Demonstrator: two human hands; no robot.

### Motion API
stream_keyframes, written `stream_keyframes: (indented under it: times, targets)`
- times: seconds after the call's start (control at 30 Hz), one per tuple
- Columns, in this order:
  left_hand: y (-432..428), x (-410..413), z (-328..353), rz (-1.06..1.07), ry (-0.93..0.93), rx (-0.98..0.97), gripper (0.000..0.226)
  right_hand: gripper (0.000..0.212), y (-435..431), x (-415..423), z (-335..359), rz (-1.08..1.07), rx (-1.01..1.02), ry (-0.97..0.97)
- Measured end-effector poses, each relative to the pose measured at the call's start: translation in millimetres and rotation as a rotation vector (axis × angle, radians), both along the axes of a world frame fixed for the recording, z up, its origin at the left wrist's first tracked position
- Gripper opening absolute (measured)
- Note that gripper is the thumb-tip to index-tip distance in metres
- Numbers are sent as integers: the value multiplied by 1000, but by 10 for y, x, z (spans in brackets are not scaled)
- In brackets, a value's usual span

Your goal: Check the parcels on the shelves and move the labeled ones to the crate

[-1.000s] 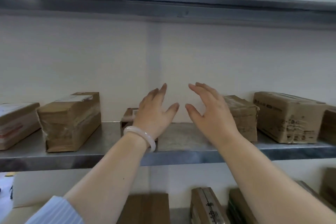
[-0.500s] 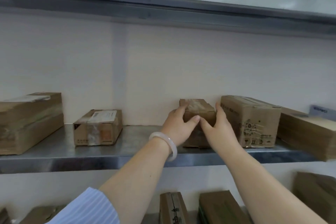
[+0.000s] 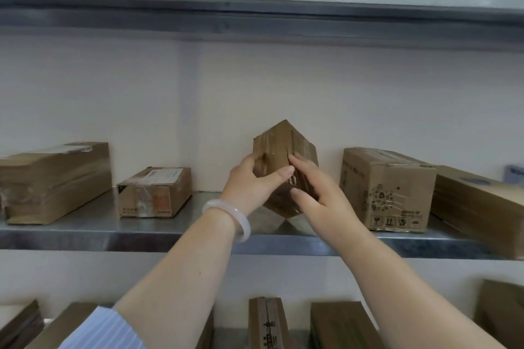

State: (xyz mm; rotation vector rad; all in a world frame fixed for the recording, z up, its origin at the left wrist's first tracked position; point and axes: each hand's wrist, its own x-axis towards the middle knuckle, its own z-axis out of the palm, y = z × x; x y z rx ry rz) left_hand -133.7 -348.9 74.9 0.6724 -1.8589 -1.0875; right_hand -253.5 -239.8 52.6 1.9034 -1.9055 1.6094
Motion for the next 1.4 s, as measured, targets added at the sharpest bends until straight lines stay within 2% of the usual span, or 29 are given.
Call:
stream_keyframes:
  times: [0.1,0.17,0.27,0.33,0.43,0.5,0.57,0.67,0.77,0.87,0.9,0.93,1.03,1.13,1.2,1.27,1.33,1.4]
  targets:
    - [-8,28,-90,-6,64,77,75,53,1,-26,-3,-45,-57,-43]
    - [-5,53,-124,-28,144,142,82,56,5,-83,17,-163,-88,-166]
    - [-13,70,-178,-108,248,251,71,62,12,-127,50,-158,7,-391]
    - [-19,59,-213,-170,254,270,60,46,-12,-116,36,-51,55,-541]
    - [-15,32,-249,-122,181,132,40,19,-39,-101,-7,28,12,-648]
    - [-9,71,-247,-18,161,8,31,20,-44,-100,-11,54,-61,-627]
    - [1,123,-240,27,152,-76,40,34,-14,-54,14,80,-120,-607]
    - [35,157,-245,52,157,-108,60,45,-5,21,31,72,-164,-500]
    - [62,120,-234,46,124,-114,57,41,-32,97,-36,27,-199,-346]
    - [37,81,-258,18,111,-44,98,41,-44,153,-100,-20,-219,-202]
    - [13,73,-276,-2,138,-15,103,40,-43,158,-111,-25,-217,-166]
    - [20,88,-271,-27,168,14,101,40,-33,171,-114,-22,-212,-138]
    - [53,156,-266,-115,312,97,74,40,-1,173,-104,-45,-219,-79]
    - [57,249,-293,-163,387,152,76,46,-1,168,-52,-39,-229,-181]
    - [86,328,-314,-191,399,135,76,50,-34,208,-25,51,-214,-283]
    - [110,442,-340,-184,388,100,65,52,-76,325,-26,180,-224,-375]
    - [145,609,-366,-106,360,25,50,54,-132,472,-57,249,-252,-409]
    - [175,818,-408,18,341,-67,46,58,-207,626,-115,291,-280,-406]
